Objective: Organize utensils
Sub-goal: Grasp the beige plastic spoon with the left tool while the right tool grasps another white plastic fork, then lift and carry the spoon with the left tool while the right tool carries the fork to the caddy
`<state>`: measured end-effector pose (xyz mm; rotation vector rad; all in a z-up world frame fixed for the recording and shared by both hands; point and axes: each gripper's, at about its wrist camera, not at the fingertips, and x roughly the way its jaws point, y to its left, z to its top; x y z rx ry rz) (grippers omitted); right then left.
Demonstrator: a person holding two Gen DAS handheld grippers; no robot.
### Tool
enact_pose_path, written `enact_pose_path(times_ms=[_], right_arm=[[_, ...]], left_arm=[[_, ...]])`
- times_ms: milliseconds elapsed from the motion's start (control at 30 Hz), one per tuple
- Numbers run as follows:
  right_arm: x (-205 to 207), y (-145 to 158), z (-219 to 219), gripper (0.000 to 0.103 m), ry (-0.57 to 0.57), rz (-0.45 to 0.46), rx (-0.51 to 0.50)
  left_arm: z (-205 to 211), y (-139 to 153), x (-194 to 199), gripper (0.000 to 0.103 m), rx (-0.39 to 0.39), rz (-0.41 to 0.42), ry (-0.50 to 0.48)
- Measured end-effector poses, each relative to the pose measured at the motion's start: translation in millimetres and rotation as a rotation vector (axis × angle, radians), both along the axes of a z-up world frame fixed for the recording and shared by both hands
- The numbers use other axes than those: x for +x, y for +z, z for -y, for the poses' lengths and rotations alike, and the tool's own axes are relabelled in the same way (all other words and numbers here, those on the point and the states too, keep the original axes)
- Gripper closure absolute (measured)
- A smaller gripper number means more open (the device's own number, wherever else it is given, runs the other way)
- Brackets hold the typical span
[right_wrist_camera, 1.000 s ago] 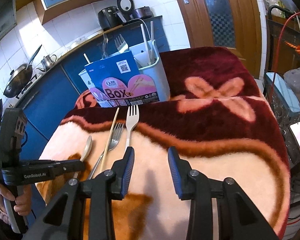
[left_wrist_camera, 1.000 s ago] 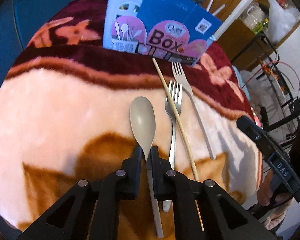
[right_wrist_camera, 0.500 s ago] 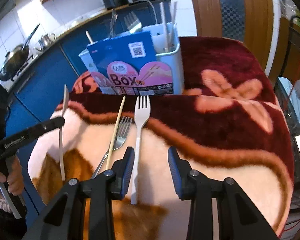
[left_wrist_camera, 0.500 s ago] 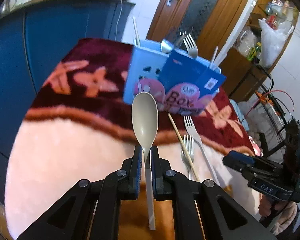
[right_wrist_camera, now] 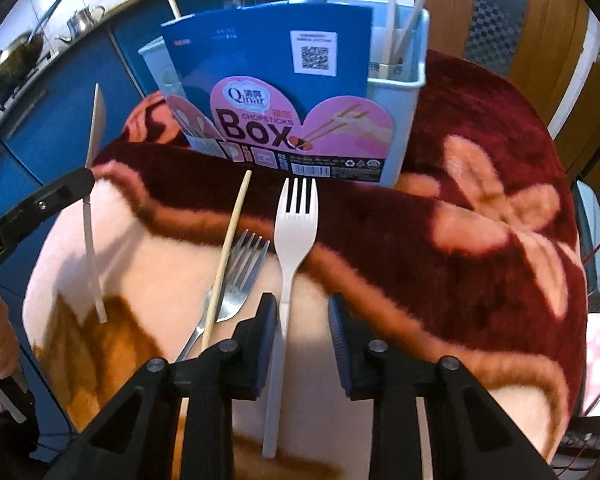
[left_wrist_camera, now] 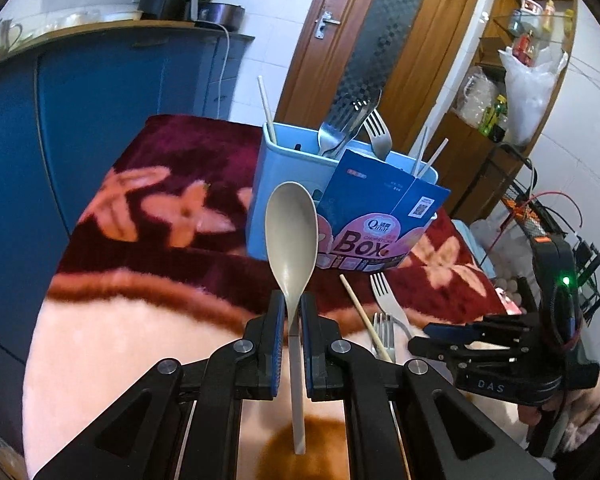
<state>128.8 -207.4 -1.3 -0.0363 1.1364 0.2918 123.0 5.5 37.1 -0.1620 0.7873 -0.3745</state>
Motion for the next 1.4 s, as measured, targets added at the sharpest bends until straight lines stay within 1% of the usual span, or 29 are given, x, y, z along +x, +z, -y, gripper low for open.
enact_pose_path(times_ms=[133, 300, 367, 467, 500, 633, 667, 767, 900, 1033, 1200, 1400], right_arm=[[5.0, -1.0, -2.2, 0.077, 0.009, -0.027, -0.019], [14.3, -0.6, -10.6, 0.08, 0.025, -0.057, -0.052], [16.8, -0.5, -14.0, 0.082, 0.025, -0.06, -0.05], [14.6, 0.3, -7.2, 0.09, 0.005, -0.045, -0.012], [12.8, 2.2, -2.8, 0.095, -0.008, -0.032, 0.015], [2.2, 7.3, 14.9, 0.096, -0.057, -0.013, 0.125], [-0.8, 8.3, 16.1, 0.096, -0.06, -0.005, 0.137], [-14.6, 13.3, 26.6, 0.096, -0.074, 0.031, 0.198], [-31.9, 32.5, 37.5, 0.096, -0.092, 0.134, 0.253], [-42.7, 43.3, 42.2, 0.096, -0.11, 0.227, 0.288], [-49.6, 53.4, 44.1, 0.096, -0.13, 0.333, 0.323], [-53.0, 61.9, 50.7, 0.096, -0.147, 0.4, 0.335]], left_arm=[[1.0, -0.9, 0.1, 0.095, 0.017, 0.021, -0.001], [4.6, -4.3, 0.9, 0.095, 0.034, 0.018, -0.004], [6.0, -4.1, 0.3, 0.095, 0.038, 0.02, -0.003], [7.1, -2.1, -2.2, 0.095, 0.034, 0.026, 0.003], [7.0, -1.1, -3.4, 0.095, 0.032, 0.032, 0.007], [8.0, 3.9, -9.4, 0.095, 0.034, 0.062, 0.014], [8.3, 4.9, -11.4, 0.095, 0.033, 0.067, 0.014], [8.2, 8.2, -15.5, 0.095, 0.025, 0.077, 0.016], [8.3, 14.2, -21.4, 0.095, 0.01, 0.101, 0.02], [8.6, 24.7, -25.7, 0.095, 0.003, 0.14, 0.025], [7.8, 45.5, -25.6, 0.096, -0.008, 0.204, 0.039], [5.6, 72.6, -21.1, 0.096, -0.013, 0.261, 0.054]])
